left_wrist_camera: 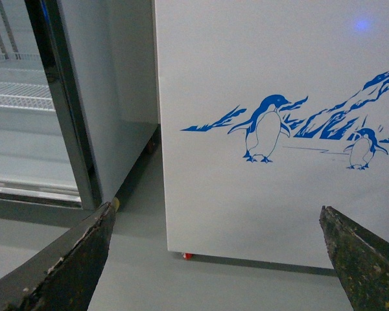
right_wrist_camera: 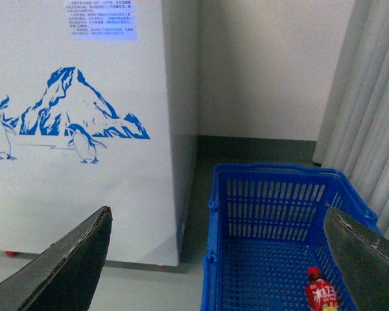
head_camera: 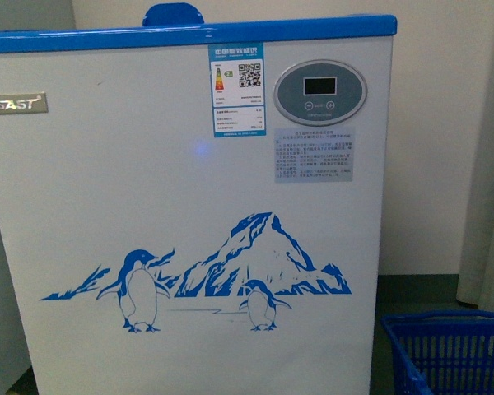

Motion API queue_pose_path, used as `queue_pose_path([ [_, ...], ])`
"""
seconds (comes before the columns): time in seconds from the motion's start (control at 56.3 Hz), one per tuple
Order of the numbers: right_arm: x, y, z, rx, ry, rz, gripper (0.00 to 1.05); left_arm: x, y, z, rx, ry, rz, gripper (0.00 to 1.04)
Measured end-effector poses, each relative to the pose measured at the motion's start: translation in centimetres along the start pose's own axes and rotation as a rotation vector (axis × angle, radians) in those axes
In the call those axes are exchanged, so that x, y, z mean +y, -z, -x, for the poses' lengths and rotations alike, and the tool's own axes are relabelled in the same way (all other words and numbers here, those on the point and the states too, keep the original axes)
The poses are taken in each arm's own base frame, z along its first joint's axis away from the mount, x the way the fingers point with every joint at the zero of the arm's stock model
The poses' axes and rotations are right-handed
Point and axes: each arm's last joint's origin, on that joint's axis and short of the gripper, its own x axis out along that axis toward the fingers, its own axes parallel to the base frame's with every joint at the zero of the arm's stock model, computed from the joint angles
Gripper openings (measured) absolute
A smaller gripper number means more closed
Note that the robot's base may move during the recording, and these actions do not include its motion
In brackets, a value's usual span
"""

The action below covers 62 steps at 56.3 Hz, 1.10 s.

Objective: Put drink in fridge

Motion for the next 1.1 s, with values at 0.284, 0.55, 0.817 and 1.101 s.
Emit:
queue_pose_path([
  [0.284, 0.0, 0.0, 0.0, 0.0, 0.0, 0.0, 0.98, 0.0, 0.0, 0.0, 0.0, 0.0, 0.0, 0.97],
  [0.55, 0.0, 0.0, 0.0, 0.0, 0.0, 0.0, 0.98, 0.0, 0.0, 0.0, 0.0, 0.0, 0.0, 0.97],
  [0.817, -0.2, 0.1, -0.1, 0.207, 0.233, -0.052, 0.98, 0.0, 0.0, 0.0, 0.001, 0.002, 0.0, 0.97],
  [1.101, -8.2, 0.9, -5.5, 0.524, 0.487, -0.058, 0.98, 0.0, 0.0, 0.0, 0.001, 0.0, 0.0, 0.97],
])
